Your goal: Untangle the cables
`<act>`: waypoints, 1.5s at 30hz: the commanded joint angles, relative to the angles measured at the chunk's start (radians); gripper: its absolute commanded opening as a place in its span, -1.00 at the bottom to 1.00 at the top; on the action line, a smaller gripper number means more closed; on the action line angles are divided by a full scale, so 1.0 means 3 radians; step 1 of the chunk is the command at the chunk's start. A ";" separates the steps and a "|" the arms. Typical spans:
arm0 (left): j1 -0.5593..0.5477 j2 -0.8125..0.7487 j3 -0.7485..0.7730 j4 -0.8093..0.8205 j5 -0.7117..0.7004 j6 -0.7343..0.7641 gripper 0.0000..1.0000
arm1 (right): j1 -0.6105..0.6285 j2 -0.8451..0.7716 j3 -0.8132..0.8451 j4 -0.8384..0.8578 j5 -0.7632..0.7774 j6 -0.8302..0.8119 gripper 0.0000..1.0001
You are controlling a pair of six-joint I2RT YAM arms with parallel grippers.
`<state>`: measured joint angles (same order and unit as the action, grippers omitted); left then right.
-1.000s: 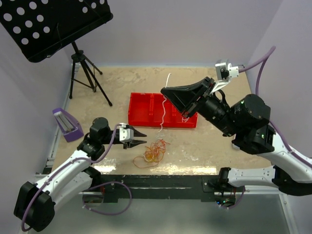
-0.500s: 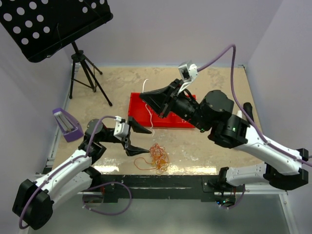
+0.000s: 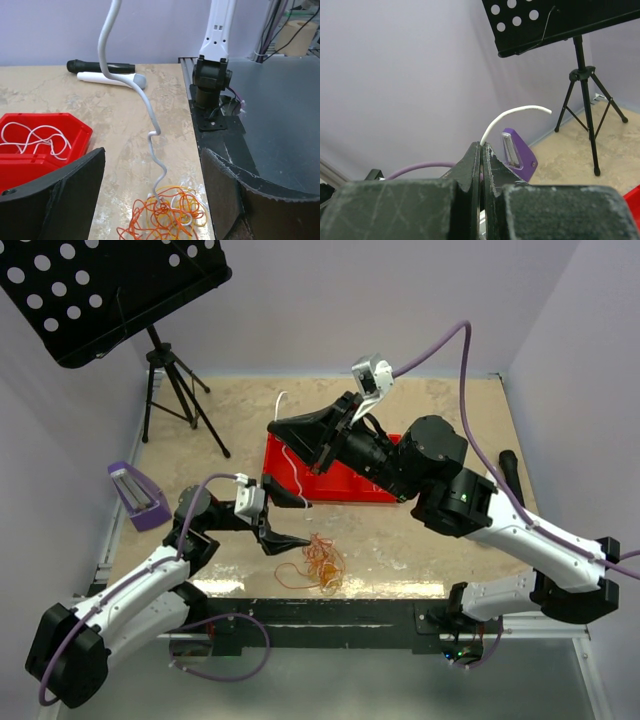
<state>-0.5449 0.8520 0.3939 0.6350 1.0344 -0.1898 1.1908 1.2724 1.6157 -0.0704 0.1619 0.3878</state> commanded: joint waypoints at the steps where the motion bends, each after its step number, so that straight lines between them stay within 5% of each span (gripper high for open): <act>1: -0.0019 0.0079 -0.0081 0.0363 -0.0201 -0.0063 0.67 | -0.0006 0.0069 0.0157 0.0214 -0.0156 -0.0019 -1.00; 4: -0.0035 0.0120 -0.0126 0.0384 -0.0216 0.0029 0.65 | -0.0006 0.0151 0.0249 0.0321 -0.0192 -0.0029 -1.00; 7: -0.0040 0.0131 -0.0132 0.0318 -0.0109 0.0111 0.37 | -0.0001 0.0207 0.0397 0.0281 -0.0156 -0.0101 -1.00; 11: -0.0030 0.0080 -0.0106 0.0190 -0.0190 0.0198 -0.68 | -0.0001 0.0233 0.0474 0.0240 -0.0085 -0.0162 -1.00; 13: -0.0024 0.0059 -0.0050 0.0205 -0.0262 0.0178 -1.00 | -0.0006 0.0218 0.0347 0.0240 -0.0024 -0.0137 -1.00; 15: -0.0019 0.0034 0.0057 0.0174 -0.0313 0.0157 -1.00 | -0.0017 0.0156 0.0148 0.0159 0.0099 -0.0086 -0.91; 21: 0.0088 -0.0033 0.0542 -0.0046 -0.0180 0.0055 -1.00 | -0.0160 -0.0221 -0.0797 0.0025 0.0396 0.0174 0.47; 24: 0.0129 -0.0069 0.0610 -0.0041 -0.0247 -0.0068 -1.00 | -0.0160 -0.0676 -0.1339 0.0152 0.0508 0.0272 0.76; 30: 0.0185 -0.0074 0.0625 0.0072 -0.0533 -0.0201 -1.00 | -0.0160 -0.1296 -0.1939 0.0204 0.0468 0.0390 0.78; 45: 0.0303 -0.0033 0.0973 0.0067 -0.0815 0.0034 -1.00 | 0.0003 -0.1031 -0.2620 0.0761 0.0109 0.0139 0.52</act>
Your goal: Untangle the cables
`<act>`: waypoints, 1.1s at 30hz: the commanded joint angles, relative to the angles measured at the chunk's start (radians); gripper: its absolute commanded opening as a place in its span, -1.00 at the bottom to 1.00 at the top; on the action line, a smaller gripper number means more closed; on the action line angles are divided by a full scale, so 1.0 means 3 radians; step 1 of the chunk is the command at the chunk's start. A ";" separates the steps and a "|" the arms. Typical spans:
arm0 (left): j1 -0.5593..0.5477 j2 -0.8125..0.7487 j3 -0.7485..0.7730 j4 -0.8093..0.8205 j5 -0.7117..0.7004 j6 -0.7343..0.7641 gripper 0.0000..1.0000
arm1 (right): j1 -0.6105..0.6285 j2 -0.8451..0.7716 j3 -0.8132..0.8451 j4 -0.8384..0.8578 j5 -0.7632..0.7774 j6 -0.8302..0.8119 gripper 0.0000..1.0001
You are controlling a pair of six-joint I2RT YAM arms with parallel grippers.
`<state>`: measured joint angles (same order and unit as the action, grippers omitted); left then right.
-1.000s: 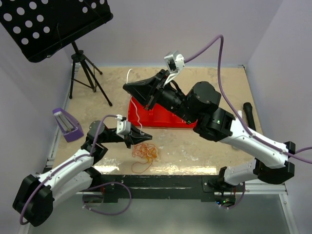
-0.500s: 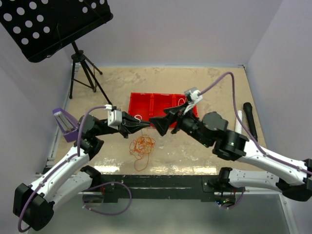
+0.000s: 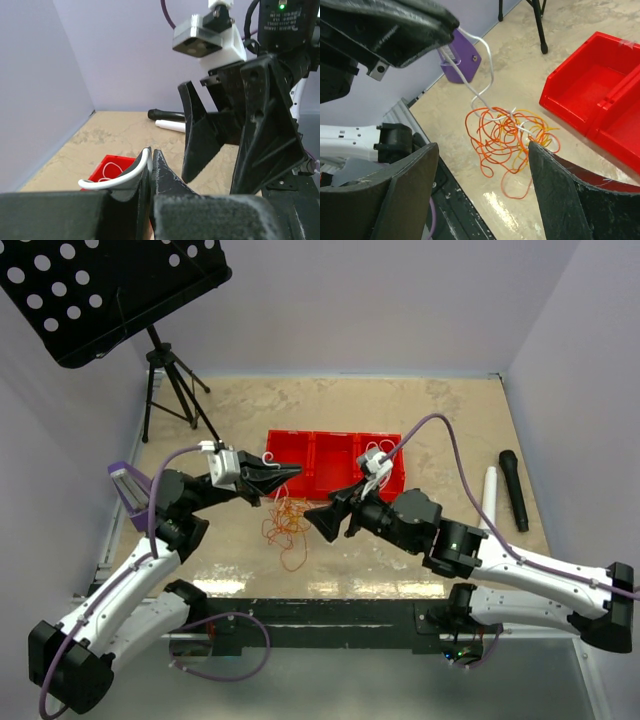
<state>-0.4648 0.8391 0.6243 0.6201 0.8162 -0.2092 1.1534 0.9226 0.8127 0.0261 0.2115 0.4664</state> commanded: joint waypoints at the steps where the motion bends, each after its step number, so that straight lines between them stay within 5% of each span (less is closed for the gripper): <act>1: 0.0036 0.0015 0.0210 0.0121 -0.0087 0.0099 -1.00 | 0.0174 0.0176 0.0093 0.0475 0.0020 -0.0153 0.52; 14: 0.0036 -0.0041 0.0271 0.0091 0.0015 -0.0023 -1.00 | 0.0348 0.0897 0.0466 0.0813 0.0895 -0.0266 -0.12; 33: 0.0036 -0.0061 0.0608 0.0111 0.0255 -0.0437 -1.00 | 0.0415 0.1429 0.0426 0.0935 0.1197 -0.0026 -0.28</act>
<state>-0.4603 0.8330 0.7189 0.6174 0.8688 -0.2874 1.2743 1.3399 0.9451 0.2630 0.5510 0.4126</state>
